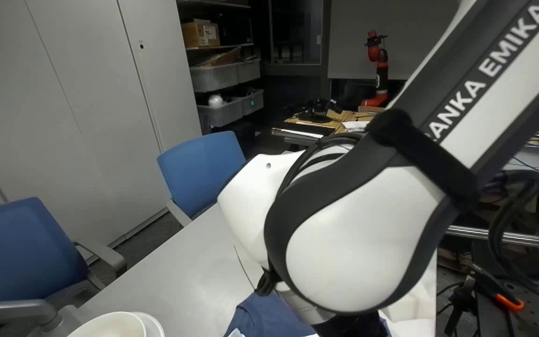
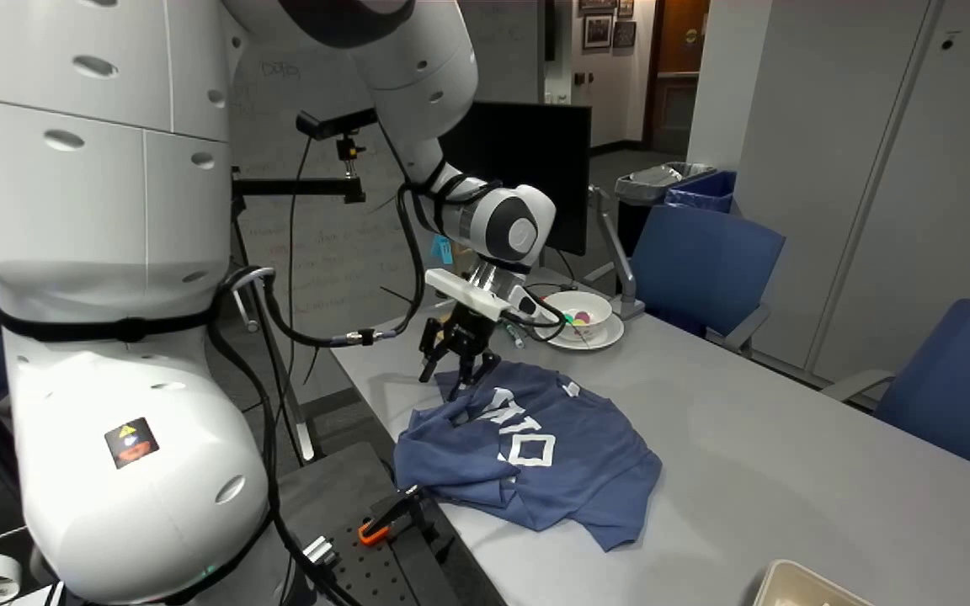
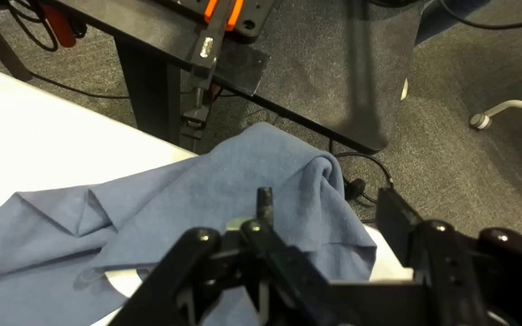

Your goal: Unfold the blue t-shirt

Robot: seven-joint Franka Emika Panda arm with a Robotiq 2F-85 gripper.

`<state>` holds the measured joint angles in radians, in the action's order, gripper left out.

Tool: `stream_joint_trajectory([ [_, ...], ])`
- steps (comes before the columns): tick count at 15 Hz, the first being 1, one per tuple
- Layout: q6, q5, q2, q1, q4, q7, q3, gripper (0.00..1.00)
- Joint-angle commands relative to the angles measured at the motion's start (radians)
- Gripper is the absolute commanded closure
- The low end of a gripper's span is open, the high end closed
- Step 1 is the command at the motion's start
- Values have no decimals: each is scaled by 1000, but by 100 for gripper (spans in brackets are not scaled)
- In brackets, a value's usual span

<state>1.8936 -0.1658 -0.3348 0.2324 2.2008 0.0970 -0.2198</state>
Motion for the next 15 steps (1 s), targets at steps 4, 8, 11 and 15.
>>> stream_joint_trajectory([
  [4, 328, 52, -10, -2, -15, 2, 12, 0],
  [8, 532, 98, -81, 2, -28, -19, 20, 0],
  [11, 657, 152, -157, 15, -31, -41, 36, 0],
  [15, 791, 236, -266, 44, -72, -103, 92, 0],
])
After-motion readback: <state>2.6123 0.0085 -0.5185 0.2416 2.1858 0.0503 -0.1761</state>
